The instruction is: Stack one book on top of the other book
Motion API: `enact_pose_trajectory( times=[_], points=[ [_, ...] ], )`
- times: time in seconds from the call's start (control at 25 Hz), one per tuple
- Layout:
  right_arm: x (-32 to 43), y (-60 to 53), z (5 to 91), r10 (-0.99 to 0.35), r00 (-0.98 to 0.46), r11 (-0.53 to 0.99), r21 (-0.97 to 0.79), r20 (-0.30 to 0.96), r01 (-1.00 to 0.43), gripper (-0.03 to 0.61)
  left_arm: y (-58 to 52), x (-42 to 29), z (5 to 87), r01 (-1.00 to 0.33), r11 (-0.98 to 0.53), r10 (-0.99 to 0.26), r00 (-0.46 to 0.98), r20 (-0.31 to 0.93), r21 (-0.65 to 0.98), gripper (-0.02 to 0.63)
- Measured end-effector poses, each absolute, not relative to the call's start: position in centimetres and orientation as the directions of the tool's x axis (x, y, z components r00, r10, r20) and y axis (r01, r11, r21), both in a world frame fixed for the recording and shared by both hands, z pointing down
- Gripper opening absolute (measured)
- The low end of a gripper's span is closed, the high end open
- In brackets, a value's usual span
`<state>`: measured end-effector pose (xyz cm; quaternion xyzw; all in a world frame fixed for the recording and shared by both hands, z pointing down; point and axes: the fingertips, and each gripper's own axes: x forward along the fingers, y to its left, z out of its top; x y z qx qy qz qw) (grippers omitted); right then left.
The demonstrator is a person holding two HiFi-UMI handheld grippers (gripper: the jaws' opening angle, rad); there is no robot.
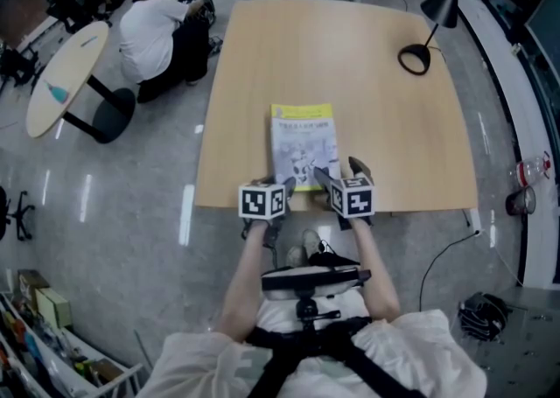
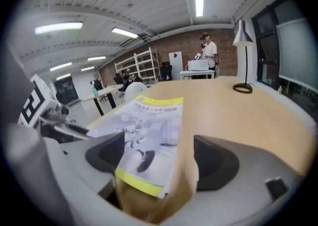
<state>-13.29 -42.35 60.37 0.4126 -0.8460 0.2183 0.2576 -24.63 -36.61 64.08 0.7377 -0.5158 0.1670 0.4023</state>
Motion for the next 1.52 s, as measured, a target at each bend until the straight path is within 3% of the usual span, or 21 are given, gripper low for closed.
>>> enact_pose_trajectory(
  times=[0.08,0.16,0.2,0.32,0.36,0.4,0.6,1.04,1.36,1.52],
  points=[
    [-14.2,-42.1,58.6,-0.553,-0.615,0.544,-0.315,0.562,-0.777,0.437,-36.6,-24.7,64.1,-0.896,-0.141,-0.626,0.411,0.663,0.422,0.15],
    [-15.2,-41.8,57.4,-0.529,-0.678,0.524,-0.432,0.51,-0.734,0.289,-36.6,-24.8,64.1,-0.898,-0.139,-0.626,0.407,0.665,0.418,0.15],
    [-15.5,-41.7,57.2,-0.526,-0.684,0.531,-0.433,0.505,-0.728,0.269,-36.7,-24.8,64.1,-0.898,-0.14,-0.625,0.406,0.666,0.416,0.15],
    [-16.3,-40.7,58.2,-0.514,-0.661,0.589,-0.335,0.546,-0.735,0.118,-36.7,-24.8,64.0,-0.899,-0.142,-0.624,0.406,0.667,0.414,0.15],
    [-16.5,-40.4,58.5,-0.513,-0.649,0.605,-0.301,0.561,-0.738,0.022,-36.7,-24.7,64.0,-0.899,-0.142,-0.624,0.406,0.668,0.414,0.15],
    [-16.5,-40.2,58.9,-0.514,-0.635,0.615,-0.267,0.577,-0.741,0.0,-36.7,-24.7,64.0,-0.899,-0.142,-0.623,0.406,0.669,0.414,0.15],
    [-16.0,-40.0,61.9,-0.496,-0.56,0.62,-0.18,0.663,-0.763,0.0,-36.6,-24.2,63.9,-0.889,-0.121,-0.63,0.413,0.658,0.441,0.15],
    [-16.6,-40.3,62.4,-0.501,-0.549,0.62,-0.165,0.67,-0.767,0.002,-36.7,-25.0,63.8,-0.921,-0.084,-0.633,0.344,0.694,0.38,0.162],
    [-16.3,-40.2,62.5,-0.494,-0.559,0.609,-0.194,0.666,-0.769,0.002,-36.9,-26.5,64.3,-0.976,-0.065,-0.664,0.197,0.721,0.207,0.288],
    [-16.2,-40.5,62.2,-0.486,-0.572,0.586,-0.239,0.661,-0.774,0.002,-37.6,-27.6,63.6,-0.992,-0.064,-0.686,0.121,0.718,0.107,0.298]
  ],
)
